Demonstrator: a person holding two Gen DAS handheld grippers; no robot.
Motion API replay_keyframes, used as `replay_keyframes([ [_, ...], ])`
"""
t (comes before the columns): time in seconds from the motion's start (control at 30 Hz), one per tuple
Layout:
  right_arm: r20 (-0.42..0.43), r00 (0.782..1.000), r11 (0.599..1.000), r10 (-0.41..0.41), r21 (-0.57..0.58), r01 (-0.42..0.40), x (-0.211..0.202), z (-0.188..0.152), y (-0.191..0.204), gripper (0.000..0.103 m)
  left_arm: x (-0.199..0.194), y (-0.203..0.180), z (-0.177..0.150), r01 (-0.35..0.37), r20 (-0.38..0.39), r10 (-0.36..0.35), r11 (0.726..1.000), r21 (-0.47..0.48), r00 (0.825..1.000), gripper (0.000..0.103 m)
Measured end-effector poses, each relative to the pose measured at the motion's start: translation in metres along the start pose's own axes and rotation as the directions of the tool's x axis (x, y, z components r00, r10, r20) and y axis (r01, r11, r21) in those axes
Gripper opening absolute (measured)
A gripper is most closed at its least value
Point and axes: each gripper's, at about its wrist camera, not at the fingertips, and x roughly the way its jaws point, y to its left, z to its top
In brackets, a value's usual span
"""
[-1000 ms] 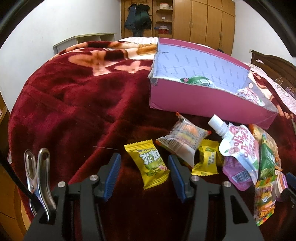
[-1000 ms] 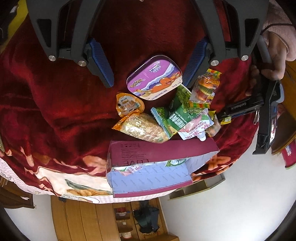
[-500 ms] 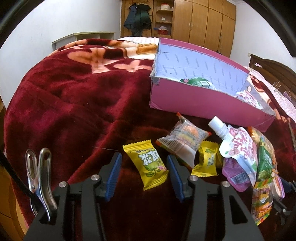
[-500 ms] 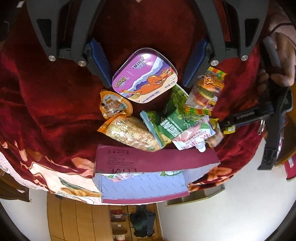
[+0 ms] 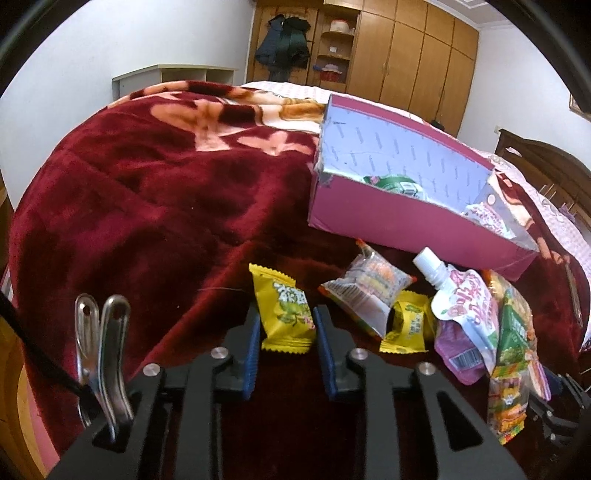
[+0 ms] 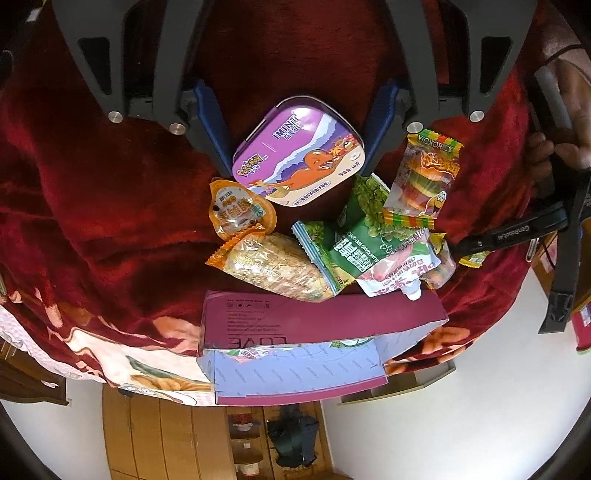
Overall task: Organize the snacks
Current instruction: 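Grasp the yellow candy packet with the left tool while the right tool grasps the purple tin, then carry the yellow packet and purple tin over the pink box with both tools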
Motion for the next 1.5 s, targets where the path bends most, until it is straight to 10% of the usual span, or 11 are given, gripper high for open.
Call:
replay_keyframes([
  [0.8,0.014,1.0,1.0,0.01,0.014,-0.011,-0.005,-0.003,-0.001,0.067,0.007,-0.025,0.006,0.033,-0.046,-0.029,0.994,0.102,0.999,0.028],
  [1.5,0.096,0.995,0.999,0.041,0.022,-0.043,-0.029,-0.001,-0.001,0.067,-0.045,-0.037,0.0,0.108,0.065,-0.118,0.984,0.138,0.991,0.023],
])
